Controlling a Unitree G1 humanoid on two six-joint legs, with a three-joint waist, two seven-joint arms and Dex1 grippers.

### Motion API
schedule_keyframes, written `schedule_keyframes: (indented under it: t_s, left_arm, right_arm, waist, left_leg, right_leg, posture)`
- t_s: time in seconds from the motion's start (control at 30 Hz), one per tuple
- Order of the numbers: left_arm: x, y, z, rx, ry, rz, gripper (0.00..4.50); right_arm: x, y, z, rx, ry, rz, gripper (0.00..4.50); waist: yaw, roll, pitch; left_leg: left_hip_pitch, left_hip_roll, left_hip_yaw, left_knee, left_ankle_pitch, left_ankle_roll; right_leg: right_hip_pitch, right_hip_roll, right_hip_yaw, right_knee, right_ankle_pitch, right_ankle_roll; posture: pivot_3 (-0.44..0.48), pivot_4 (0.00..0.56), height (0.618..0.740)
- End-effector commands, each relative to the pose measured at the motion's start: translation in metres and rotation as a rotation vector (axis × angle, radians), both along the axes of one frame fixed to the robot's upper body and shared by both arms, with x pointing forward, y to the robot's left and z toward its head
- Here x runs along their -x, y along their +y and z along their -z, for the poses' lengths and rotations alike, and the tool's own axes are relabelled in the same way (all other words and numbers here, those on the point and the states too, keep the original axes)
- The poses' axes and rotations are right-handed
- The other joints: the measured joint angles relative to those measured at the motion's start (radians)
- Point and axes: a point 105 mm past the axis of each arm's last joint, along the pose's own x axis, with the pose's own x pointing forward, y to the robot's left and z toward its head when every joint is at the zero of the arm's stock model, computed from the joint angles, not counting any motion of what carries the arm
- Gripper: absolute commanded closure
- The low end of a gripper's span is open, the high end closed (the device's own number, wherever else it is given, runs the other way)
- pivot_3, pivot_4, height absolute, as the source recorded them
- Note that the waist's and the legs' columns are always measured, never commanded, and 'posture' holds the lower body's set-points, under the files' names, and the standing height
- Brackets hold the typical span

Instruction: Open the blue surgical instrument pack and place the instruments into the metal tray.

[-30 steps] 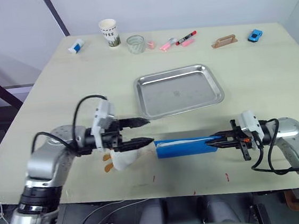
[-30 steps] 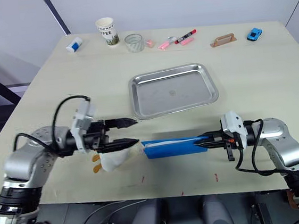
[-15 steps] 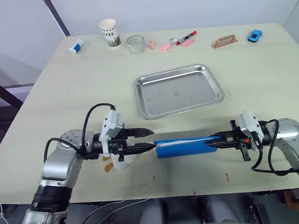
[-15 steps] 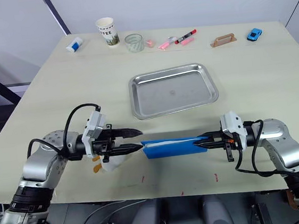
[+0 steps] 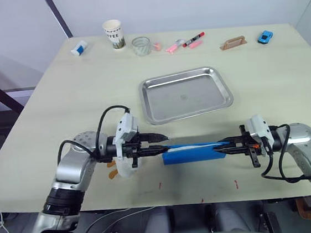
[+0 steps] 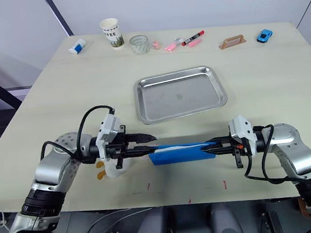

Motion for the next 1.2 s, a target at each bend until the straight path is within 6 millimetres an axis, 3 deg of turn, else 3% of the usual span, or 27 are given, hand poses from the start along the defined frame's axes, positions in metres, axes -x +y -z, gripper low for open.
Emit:
schedule_keyframes:
  t_s: [0.03, 0.5, 1.2]
  left_arm:
    - [-0.001, -0.001, -0.003, -0.009, -0.039, 0.010, 4.48]
    - [-0.001, 0.008, 0.012, -0.045, -0.069, 0.010, 4.48]
    - [-0.003, 0.009, 0.012, -0.042, -0.094, 0.012, 4.48]
  right_arm:
    - [0.004, 0.002, 0.000, 0.017, -0.007, -0.015, 4.50]
    - [0.003, 0.002, -0.001, 0.011, -0.008, -0.005, 4.50]
    - [0.006, 0.003, 0.000, 0.016, 0.053, -0.022, 4.50]
  waist:
    - [0.000, 0.000, 0.000]
    - [-0.001, 0.000, 0.000]
    - [-0.002, 0.000, 0.000]
  left_leg:
    - [0.000, 0.000, 0.000, 0.000, 0.000, 0.000]
    - [0.000, 0.000, 0.000, 0.000, 0.000, 0.000]
    - [0.000, 0.000, 0.000, 0.000, 0.000, 0.000]
  right_leg:
    - [0.000, 0.000, 0.000, 0.000, 0.000, 0.000]
    - [0.000, 0.000, 0.000, 0.000, 0.000, 0.000]
    - [0.000, 0.000, 0.000, 0.000, 0.000, 0.000]
  posture:
    - [0.000, 0.150, 0.740]
    - [0.000, 0.150, 0.740]
    - [0.000, 0.150, 0.740]
